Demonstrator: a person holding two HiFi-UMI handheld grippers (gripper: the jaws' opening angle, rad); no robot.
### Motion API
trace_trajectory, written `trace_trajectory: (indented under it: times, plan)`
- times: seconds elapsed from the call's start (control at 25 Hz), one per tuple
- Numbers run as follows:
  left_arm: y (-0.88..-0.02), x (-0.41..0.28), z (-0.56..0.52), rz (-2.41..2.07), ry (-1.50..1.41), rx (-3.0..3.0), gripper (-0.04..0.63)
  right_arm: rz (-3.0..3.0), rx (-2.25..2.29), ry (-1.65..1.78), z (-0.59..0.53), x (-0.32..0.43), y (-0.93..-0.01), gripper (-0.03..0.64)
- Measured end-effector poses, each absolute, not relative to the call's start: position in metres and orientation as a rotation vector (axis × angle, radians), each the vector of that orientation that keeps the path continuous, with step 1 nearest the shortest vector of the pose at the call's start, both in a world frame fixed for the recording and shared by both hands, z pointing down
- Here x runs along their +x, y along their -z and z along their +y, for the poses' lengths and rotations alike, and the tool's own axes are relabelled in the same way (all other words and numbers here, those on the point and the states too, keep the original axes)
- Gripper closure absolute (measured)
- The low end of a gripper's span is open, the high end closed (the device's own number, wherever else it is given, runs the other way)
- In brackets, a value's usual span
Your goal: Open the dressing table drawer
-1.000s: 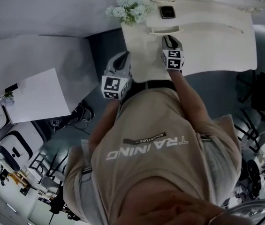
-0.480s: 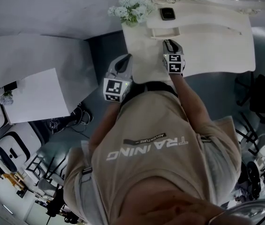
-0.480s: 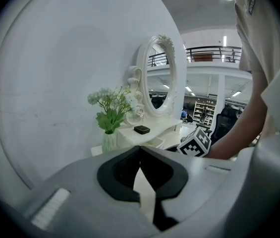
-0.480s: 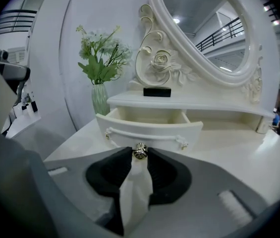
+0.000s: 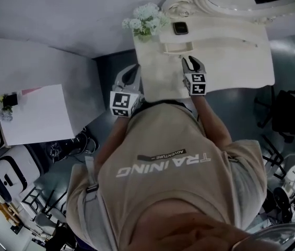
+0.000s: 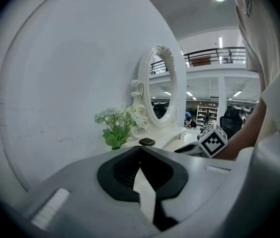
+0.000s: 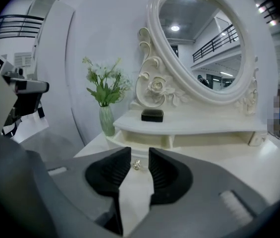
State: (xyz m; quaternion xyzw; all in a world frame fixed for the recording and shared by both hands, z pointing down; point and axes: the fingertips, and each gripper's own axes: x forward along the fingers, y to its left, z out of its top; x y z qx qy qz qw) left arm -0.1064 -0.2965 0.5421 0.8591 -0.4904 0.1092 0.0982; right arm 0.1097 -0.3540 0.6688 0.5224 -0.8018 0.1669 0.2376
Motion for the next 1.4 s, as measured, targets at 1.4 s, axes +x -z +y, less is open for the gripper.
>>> trace_trajectory:
  times: [1.4]
  plan:
    - [-0.366, -0.106, -0.362, -1.522, -0.098, 2.783, 0.588, -2.658, 1.295, 0.172, -0.354, 0.083, -0.378, 0.612]
